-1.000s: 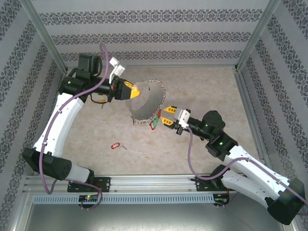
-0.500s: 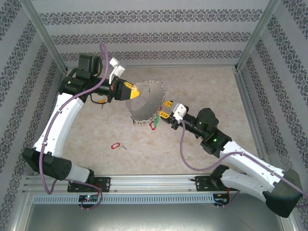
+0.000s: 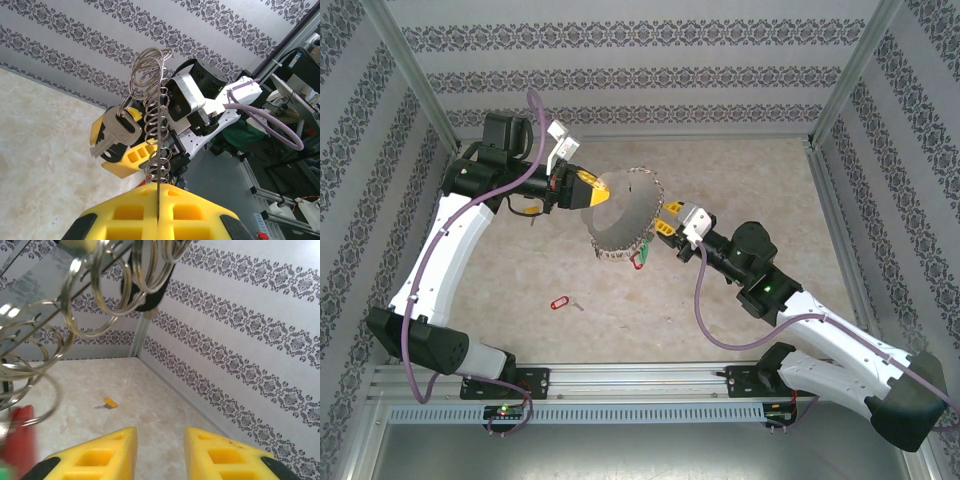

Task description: Put the keys on the keyring

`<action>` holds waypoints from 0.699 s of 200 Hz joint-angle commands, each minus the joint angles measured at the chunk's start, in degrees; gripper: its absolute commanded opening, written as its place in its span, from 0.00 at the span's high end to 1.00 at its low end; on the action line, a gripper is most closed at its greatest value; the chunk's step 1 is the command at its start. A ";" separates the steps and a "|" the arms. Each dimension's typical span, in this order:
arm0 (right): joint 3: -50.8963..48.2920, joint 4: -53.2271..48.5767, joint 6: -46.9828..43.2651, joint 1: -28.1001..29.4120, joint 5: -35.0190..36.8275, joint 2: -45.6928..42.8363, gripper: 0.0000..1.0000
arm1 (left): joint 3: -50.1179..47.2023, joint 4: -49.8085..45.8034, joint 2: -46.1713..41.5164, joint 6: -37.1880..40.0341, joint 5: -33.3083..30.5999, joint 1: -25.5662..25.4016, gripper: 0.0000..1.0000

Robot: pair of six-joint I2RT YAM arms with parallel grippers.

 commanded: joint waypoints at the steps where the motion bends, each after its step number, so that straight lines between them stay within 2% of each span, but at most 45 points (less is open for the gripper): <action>1: 0.88 1.57 1.37 -0.41 -1.14 -1.23 0.70 | 2.64 -1.12 -0.98 1.79 3.38 -0.41 1.00; 26: -1.79 2.31 -1.35 -0.37 -7.22 -4.14 0.70 | 2.67 -1.21 -1.00 2.14 2.97 -0.41 1.00; 102: -4.63 1.51 -0.48 -0.19 -9.86 -8.93 0.69 | 2.74 -1.66 -0.70 2.67 2.35 -0.43 1.00; 140: -1.93 2.15 0.62 1.02 -11.51 -6.63 0.84 | 2.66 -1.75 -0.85 2.75 2.22 -0.46 1.00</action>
